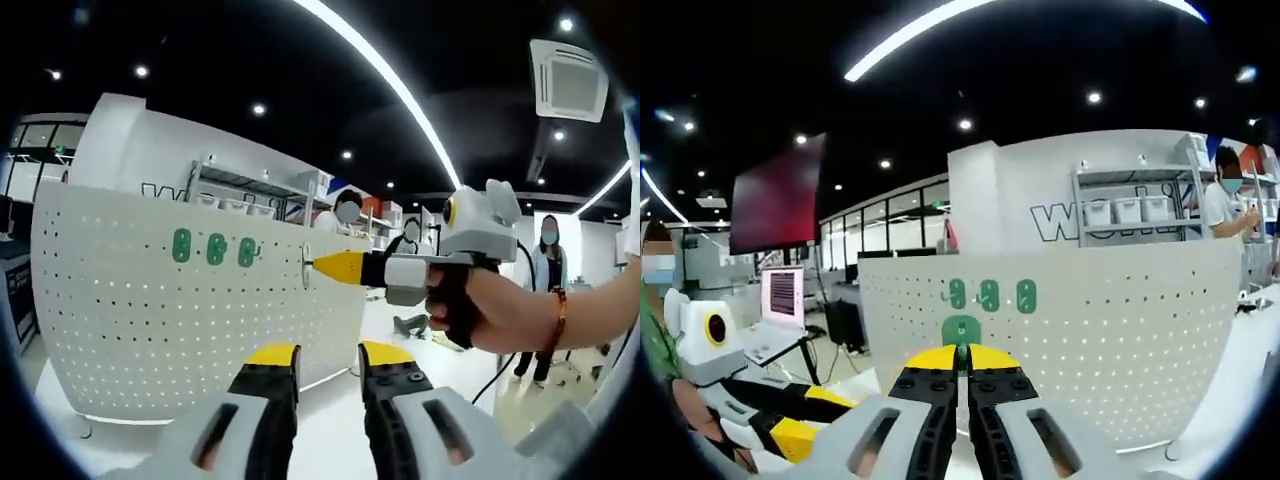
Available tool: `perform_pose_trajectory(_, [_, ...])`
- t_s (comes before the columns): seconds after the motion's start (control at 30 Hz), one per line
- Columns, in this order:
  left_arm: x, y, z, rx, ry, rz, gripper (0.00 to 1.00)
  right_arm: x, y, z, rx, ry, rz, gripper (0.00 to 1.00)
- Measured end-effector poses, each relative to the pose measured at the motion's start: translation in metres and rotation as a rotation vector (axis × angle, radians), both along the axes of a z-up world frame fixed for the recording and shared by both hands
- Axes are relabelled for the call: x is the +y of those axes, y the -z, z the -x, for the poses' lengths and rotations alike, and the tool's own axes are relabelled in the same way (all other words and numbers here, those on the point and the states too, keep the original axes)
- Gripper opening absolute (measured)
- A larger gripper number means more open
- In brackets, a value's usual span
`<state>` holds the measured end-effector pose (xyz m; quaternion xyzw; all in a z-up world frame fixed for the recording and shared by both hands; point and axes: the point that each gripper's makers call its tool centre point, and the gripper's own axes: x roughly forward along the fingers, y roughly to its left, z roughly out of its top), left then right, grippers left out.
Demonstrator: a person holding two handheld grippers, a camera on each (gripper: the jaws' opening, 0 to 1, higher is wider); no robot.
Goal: Insert the hook assembly into the mounting plate slot until the hook locks in place.
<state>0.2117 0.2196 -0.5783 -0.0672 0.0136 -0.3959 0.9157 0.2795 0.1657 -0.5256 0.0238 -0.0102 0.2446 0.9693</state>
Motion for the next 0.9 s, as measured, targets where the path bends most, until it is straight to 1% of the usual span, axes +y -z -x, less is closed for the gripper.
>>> perform_pose_trajectory(0.1, [0.003, 0.000, 0.002, 0.000, -0.008, -0.002, 0.28, -0.003, -0.002, -0.004, -0.009, 0.021, 0.007, 0.00])
perform_pose_trajectory(0.3, [0.007, 0.002, 0.006, -0.004, -0.015, -0.022, 0.34, -0.011, -0.003, -0.013, -0.006, 0.069, 0.006, 0.00])
perform_pose_trajectory(0.4, [0.009, 0.004, 0.009, -0.007, -0.019, -0.032, 0.39, -0.015, -0.003, -0.019, 0.001, 0.082, 0.010, 0.00])
perform_pose_trajectory(0.63, [0.011, 0.012, 0.021, -0.014, -0.008, -0.067, 0.44, -0.025, -0.007, -0.031, -0.011, 0.136, 0.023, 0.00])
perform_pose_trajectory(0.73, [0.012, 0.015, 0.027, -0.017, -0.009, -0.069, 0.49, -0.029, -0.008, -0.037, -0.005, 0.142, 0.009, 0.00])
perform_pose_trajectory(0.8, [0.013, 0.016, 0.030, -0.019, -0.015, -0.068, 0.52, -0.032, -0.009, -0.040, -0.015, 0.160, 0.030, 0.00])
perform_pose_trajectory(0.83, [0.014, 0.017, 0.032, -0.016, -0.018, -0.066, 0.54, -0.033, -0.010, -0.041, -0.015, 0.160, 0.027, 0.00])
perform_pose_trajectory(0.9, [0.014, 0.020, 0.035, -0.012, -0.017, -0.064, 0.55, -0.037, -0.014, -0.045, -0.020, 0.172, 0.019, 0.00])
